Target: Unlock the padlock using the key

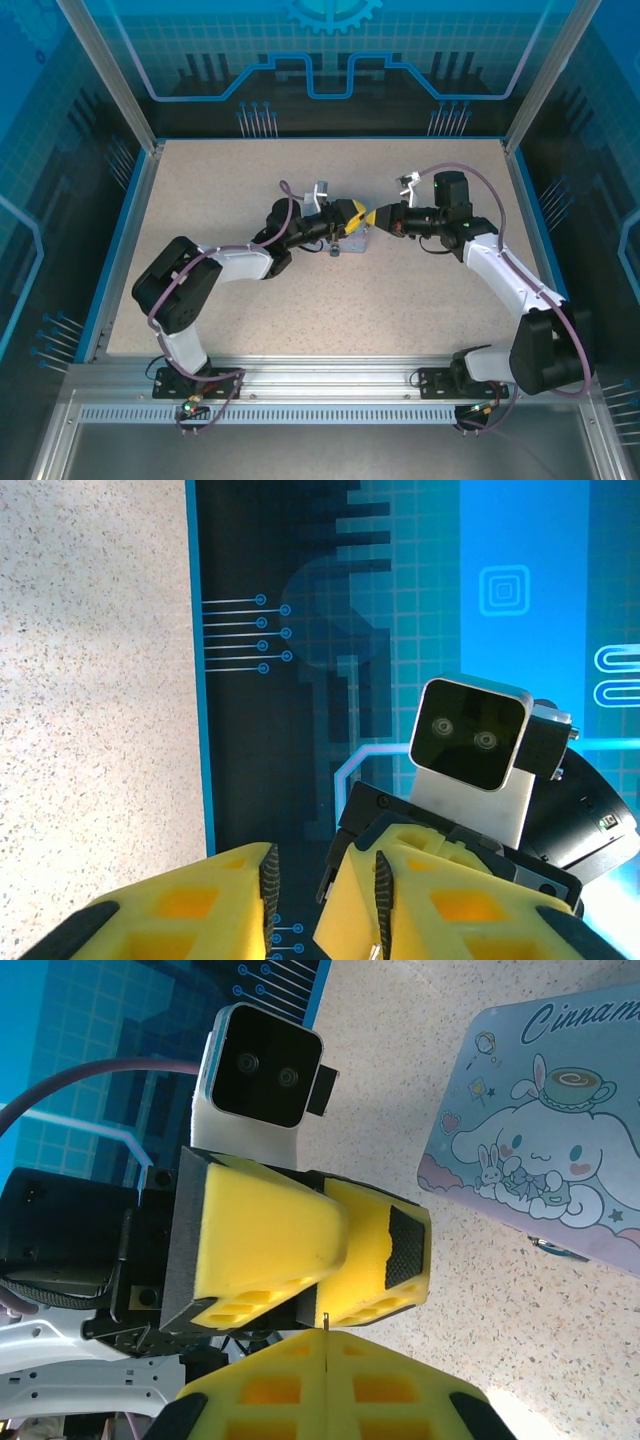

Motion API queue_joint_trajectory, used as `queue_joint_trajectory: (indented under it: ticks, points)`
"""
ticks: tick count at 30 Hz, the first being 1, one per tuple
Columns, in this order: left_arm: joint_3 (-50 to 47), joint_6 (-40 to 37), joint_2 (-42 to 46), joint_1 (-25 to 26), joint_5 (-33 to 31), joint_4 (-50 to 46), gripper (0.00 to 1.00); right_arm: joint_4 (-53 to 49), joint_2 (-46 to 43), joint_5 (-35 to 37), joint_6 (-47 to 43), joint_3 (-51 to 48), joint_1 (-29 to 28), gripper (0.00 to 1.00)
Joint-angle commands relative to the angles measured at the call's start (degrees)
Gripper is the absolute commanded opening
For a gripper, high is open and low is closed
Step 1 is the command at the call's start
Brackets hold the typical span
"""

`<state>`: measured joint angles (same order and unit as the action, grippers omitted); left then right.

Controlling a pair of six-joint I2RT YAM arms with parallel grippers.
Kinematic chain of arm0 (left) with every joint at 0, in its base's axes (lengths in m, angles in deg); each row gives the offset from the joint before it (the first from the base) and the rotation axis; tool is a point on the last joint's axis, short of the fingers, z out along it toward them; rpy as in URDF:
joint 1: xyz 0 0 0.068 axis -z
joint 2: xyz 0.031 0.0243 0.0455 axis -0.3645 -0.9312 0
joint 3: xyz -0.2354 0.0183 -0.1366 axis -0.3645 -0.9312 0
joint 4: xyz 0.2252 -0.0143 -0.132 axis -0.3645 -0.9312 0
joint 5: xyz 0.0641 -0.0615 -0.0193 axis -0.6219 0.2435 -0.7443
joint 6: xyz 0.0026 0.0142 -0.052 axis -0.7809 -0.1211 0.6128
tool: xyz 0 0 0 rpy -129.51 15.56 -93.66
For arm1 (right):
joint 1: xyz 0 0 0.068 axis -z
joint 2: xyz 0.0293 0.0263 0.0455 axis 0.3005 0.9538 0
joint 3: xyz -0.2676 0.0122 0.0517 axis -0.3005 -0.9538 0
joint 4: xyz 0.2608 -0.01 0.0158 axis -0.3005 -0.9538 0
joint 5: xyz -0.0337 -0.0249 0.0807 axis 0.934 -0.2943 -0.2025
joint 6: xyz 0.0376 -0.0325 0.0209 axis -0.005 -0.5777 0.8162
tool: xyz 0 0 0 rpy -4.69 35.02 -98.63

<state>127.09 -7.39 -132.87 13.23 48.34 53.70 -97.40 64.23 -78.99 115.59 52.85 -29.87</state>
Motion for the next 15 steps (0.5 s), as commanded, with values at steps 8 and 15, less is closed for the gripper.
queue_joint_trajectory:
  ticks: [8, 15]
  points:
    - [0.6, 1.9, -0.4, 1.2, -1.1, 5.4, 0.29, 1.2, 0.6, 0.9, 0.8, -0.8, -0.3, 0.0]
    - [0.7, 1.8, -0.4, 1.5, -1.1, 5.2, 0.23, 1.0, 0.6, 1.2, 1.0, -0.8, 0.0, 0.0]
